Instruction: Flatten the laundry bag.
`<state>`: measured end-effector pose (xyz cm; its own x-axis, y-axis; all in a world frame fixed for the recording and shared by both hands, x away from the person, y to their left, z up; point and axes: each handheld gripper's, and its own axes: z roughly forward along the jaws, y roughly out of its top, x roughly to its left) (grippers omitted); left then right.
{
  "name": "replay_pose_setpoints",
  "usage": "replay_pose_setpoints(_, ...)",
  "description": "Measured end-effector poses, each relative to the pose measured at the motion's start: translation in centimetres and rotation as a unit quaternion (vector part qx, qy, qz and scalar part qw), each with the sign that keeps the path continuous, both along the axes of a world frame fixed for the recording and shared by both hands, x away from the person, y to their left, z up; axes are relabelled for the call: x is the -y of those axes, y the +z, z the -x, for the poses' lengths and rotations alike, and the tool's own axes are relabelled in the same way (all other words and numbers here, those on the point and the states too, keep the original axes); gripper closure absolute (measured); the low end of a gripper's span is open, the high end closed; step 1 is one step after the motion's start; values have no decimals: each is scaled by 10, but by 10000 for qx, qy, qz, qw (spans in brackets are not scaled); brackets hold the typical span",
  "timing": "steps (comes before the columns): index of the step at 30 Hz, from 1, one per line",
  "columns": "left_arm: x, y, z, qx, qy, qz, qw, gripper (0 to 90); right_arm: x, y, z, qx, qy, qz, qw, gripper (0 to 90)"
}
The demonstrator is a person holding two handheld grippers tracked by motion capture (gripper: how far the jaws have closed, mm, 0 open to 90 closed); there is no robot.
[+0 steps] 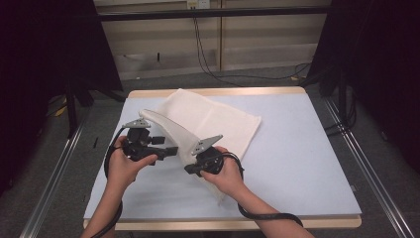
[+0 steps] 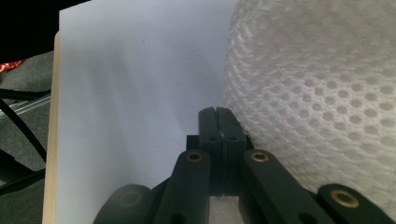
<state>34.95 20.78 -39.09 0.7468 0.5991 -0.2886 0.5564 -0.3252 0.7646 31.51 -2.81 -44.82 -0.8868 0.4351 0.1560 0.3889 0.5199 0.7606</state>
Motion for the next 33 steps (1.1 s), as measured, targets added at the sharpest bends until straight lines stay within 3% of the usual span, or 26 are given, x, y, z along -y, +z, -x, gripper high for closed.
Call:
replay_pose_setpoints(3,2,-1,1,-23,48,53,10000,354,-2,1,0,39,34,29,10000,900)
replay_pose_setpoints(7,3,-3,2,-162,16,118,9998,581,-4,1,1,8,36,35,10000,900)
replay_pose_setpoints(14,2,-1,4,-323,76,158,9993,884,-6,2,1,26,76,21,10000,900)
replay_pose_setpoints(19,-1,-3,4,-339,241,-26,9991,900,-4,4,2,-15,78,-11,10000,893)
replay_pose_setpoints(24,-11,-9,4,-443,314,-248,9982,900,3,14,1,-1,51,-61,10000,752)
replay_pose_setpoints(25,-13,-11,5,-486,352,-260,9979,900,6,16,0,-76,65,-59,9999,679)
replay_pose_setpoints(26,-15,-12,5,-517,388,-218,9977,900,8,19,-1,-124,60,-40,9999,692)
replay_pose_setpoints(27,-17,-12,5,-521,371,-213,9977,900,11,21,-1,-69,116,6,9999,795)
replay_pose_setpoints(29,-20,-10,7,-506,387,-59,9980,900,14,22,-2,35,216,99,9997,893)
replay_pose_setpoints(31,-20,-7,8,-448,412,105,9981,900,14,20,-2,45,180,162,9997,900)
replay_pose_setpoints(33,-18,-4,9,-266,378,11,9989,854,12,15,-3,105,224,224,9994,900)
